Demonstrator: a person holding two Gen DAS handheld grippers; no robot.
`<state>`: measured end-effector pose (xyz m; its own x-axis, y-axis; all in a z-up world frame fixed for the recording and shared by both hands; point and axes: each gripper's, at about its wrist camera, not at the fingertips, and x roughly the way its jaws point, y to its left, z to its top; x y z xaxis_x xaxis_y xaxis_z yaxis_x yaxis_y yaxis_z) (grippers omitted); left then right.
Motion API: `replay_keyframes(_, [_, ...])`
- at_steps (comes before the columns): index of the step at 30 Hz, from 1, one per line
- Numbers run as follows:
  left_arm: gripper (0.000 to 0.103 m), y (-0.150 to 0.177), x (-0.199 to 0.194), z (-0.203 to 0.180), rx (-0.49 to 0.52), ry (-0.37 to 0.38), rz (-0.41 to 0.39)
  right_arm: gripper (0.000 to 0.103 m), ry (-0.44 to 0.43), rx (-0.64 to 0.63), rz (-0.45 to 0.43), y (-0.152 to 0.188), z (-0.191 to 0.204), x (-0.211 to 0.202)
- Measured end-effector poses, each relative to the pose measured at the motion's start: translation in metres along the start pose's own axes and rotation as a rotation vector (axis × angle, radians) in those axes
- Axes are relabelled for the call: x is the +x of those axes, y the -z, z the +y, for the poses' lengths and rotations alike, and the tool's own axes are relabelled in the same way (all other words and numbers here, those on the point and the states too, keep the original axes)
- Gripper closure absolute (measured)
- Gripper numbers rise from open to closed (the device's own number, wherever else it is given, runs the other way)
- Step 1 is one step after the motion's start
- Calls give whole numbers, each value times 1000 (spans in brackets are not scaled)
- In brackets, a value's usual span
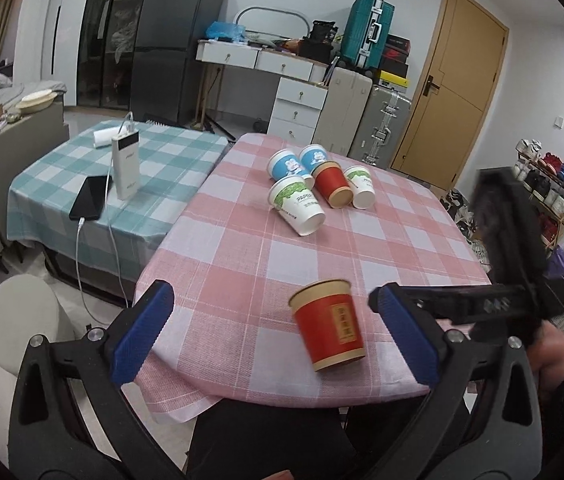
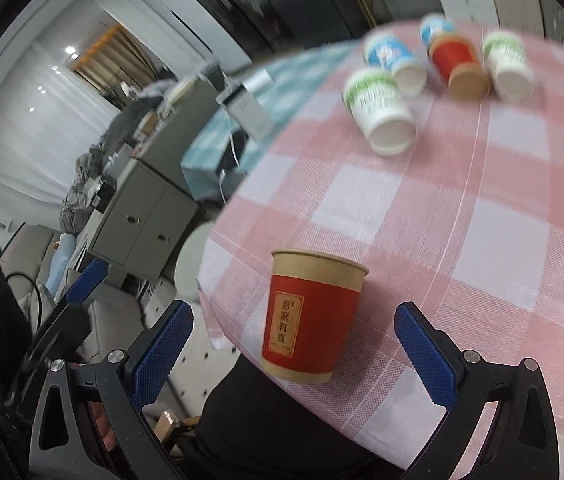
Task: Flip cup upright
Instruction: 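Grasp the red cup's body with the right gripper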
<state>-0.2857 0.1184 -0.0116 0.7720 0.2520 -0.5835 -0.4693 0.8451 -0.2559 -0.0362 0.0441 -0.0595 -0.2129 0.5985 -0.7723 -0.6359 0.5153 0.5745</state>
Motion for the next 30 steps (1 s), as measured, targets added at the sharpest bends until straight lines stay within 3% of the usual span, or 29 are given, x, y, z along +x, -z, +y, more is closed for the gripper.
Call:
replay_keyframes(2, [1, 1, 9, 10, -30, 2, 30, 0, -3, 27, 73, -11, -7, 16])
replay_keyframes(7, [1, 4, 29, 21, -53, 9, 75, 0, 60, -4, 160, -32, -11, 35])
replay_keyframes(18, [1, 8, 64, 26, -69, 48, 133, 1, 51, 71, 370, -49, -25, 71])
replay_keyframes(20, [1, 8, 66, 28, -85, 61, 135, 14, 91, 35, 391, -49, -22, 75])
replay_keyframes(21, [1, 7, 67, 29, -91, 64, 135, 32, 108, 22, 403, -49, -21, 78])
replay_keyframes(22, [1, 7, 68, 29, -92, 69, 135, 35, 107, 27, 414, -48, -22, 81])
replay_keyframes(30, [1, 7, 72, 29, -97, 77, 150, 40, 95, 54, 389, -46, -30, 71])
